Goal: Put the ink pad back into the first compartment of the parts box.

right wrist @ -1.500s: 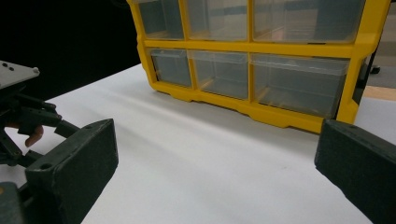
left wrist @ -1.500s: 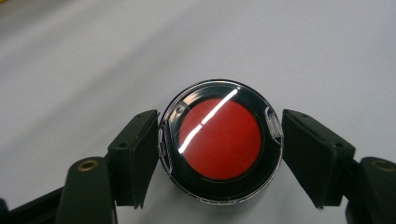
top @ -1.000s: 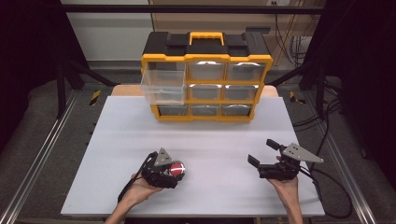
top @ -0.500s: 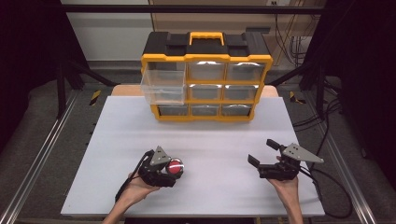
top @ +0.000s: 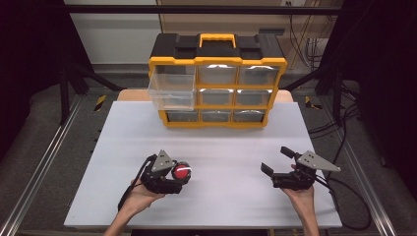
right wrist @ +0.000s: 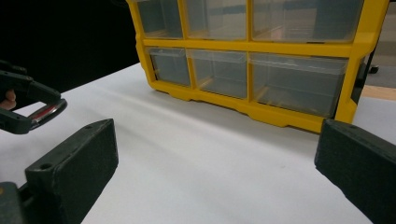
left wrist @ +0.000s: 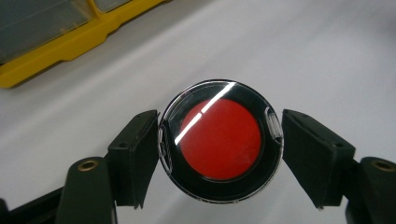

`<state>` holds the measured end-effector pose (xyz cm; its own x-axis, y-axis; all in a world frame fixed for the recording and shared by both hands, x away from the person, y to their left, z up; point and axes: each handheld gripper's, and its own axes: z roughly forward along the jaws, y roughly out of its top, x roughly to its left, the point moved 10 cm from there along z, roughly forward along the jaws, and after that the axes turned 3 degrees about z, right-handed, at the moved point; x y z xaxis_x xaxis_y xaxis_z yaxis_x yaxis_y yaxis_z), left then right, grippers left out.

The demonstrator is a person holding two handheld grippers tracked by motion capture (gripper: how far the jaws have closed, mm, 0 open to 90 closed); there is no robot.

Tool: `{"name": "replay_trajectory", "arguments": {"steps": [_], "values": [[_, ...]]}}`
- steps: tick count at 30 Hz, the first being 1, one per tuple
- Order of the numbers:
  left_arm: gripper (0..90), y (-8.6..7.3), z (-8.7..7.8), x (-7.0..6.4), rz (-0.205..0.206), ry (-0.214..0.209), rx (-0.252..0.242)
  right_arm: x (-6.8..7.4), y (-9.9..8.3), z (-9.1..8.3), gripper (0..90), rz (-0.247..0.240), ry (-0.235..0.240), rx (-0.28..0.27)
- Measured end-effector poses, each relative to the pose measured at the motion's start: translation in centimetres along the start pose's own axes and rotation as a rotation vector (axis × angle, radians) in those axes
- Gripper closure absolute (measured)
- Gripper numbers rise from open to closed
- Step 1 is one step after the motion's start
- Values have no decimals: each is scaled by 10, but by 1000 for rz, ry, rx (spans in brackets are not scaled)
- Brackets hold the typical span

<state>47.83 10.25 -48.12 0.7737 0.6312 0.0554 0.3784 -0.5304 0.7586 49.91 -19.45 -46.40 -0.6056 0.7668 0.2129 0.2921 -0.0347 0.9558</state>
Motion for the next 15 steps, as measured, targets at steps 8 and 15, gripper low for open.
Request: {"name": "replay_trajectory", "arguments": {"steps": [8,15], "values": [[293,8,-7,5,-10,6,-26,0,0,0,3,-2,-2,1],[293,17,-18,11,-15,15,-55,-1,-1,1,3,-6,-5,3]]}}
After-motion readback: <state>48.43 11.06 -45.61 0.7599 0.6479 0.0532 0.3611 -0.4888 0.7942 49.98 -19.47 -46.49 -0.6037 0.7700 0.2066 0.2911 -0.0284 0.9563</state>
